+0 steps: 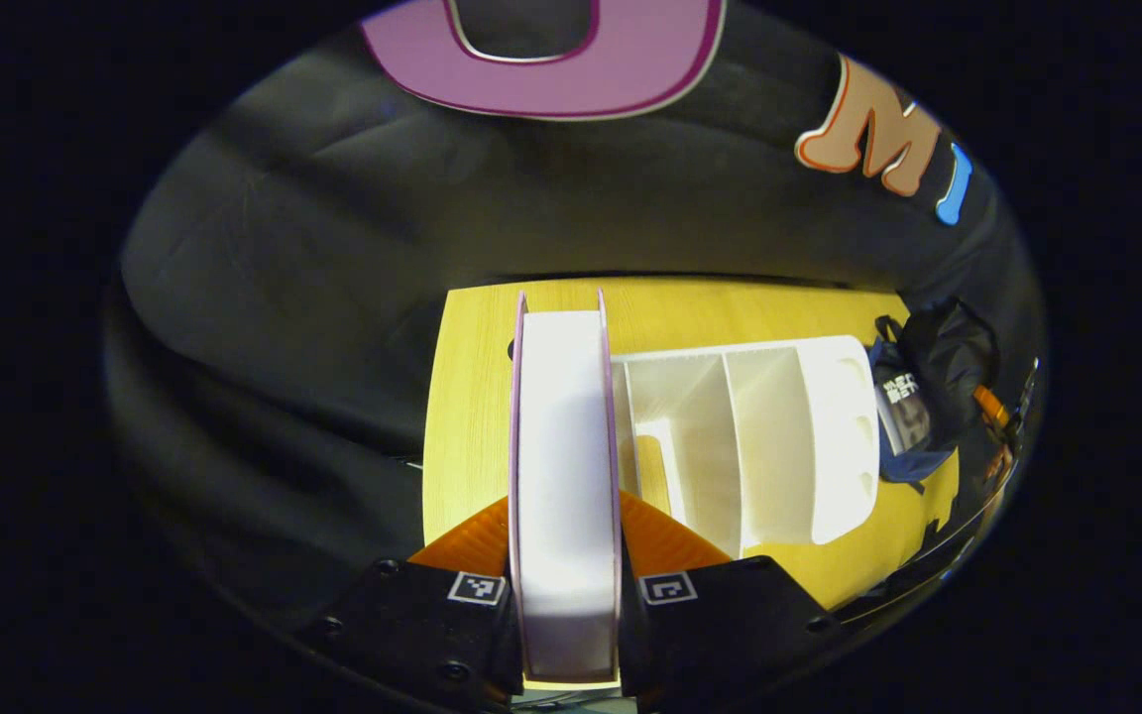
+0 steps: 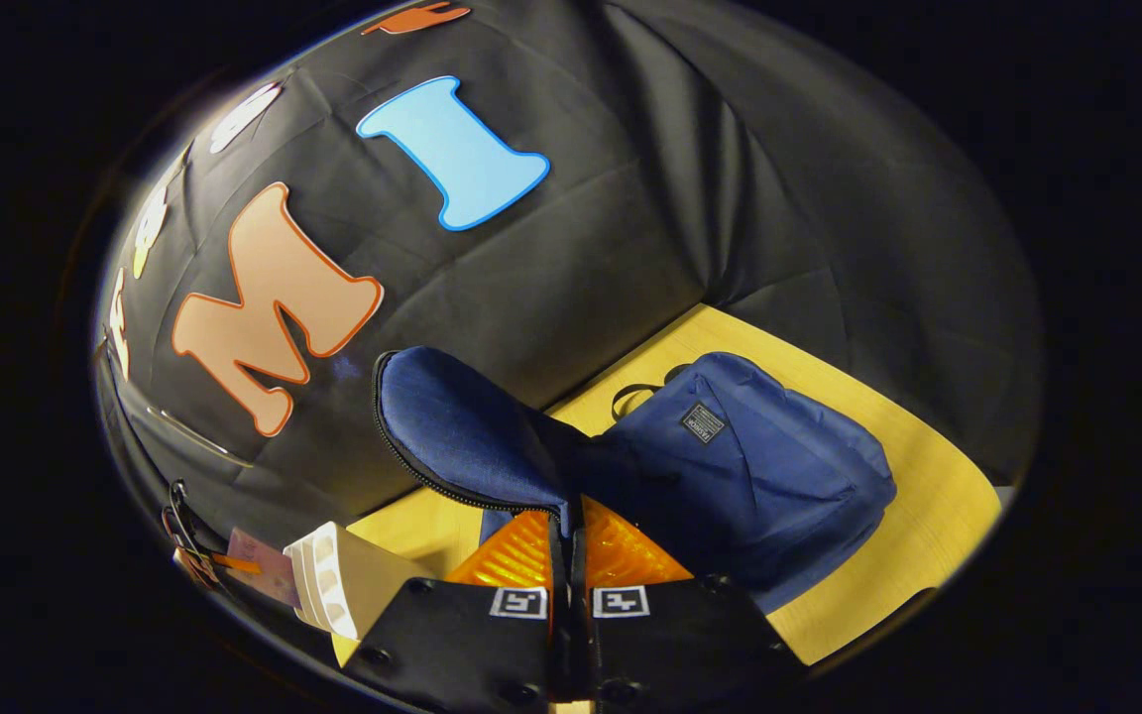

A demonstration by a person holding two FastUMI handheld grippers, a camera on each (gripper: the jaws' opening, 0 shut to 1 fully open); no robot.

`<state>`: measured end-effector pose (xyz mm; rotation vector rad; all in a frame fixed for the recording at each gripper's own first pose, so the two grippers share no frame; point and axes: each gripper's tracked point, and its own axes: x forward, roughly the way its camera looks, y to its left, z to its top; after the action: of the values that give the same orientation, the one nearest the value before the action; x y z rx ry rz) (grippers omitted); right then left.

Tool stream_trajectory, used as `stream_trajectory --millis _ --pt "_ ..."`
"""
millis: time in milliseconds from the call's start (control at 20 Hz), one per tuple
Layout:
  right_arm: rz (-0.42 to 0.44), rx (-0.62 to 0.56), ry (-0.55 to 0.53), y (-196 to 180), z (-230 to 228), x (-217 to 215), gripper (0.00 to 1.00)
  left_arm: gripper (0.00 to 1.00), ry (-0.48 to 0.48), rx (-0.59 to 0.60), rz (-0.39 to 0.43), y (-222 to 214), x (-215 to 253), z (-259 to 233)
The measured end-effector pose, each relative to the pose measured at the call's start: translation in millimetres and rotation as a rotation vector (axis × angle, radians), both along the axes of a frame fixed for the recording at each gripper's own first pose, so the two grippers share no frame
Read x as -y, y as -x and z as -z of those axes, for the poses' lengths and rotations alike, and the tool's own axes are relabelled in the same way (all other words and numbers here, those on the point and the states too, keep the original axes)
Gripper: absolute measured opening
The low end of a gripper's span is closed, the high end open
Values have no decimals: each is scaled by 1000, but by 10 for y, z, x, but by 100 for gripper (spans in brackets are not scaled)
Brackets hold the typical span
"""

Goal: Open the schoolbag, grab two books from the bookshelf and put them into the schoolbag.

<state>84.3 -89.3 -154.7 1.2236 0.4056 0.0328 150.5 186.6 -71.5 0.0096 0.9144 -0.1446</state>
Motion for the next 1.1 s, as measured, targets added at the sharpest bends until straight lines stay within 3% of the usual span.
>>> stream_trajectory --millis 100,300,600,900,1100 --pt "4 -2 -5 -3 -2 6 3 35 13 57 -19 11 -112 -244" --pt "5 -4 0 -7 -2 8 3 34 150 103 -82 122 -205 -552" --pt "11 -7 1 16 -5 41 3 34 442 143 -152 270 -121 -731" --pt "11 -9 2 37 -10 61 3 34 734 196 -189 174 197 -685" --pt "13 -8 1 69 5 59 2 34 878 206 -175 200 672 -751"
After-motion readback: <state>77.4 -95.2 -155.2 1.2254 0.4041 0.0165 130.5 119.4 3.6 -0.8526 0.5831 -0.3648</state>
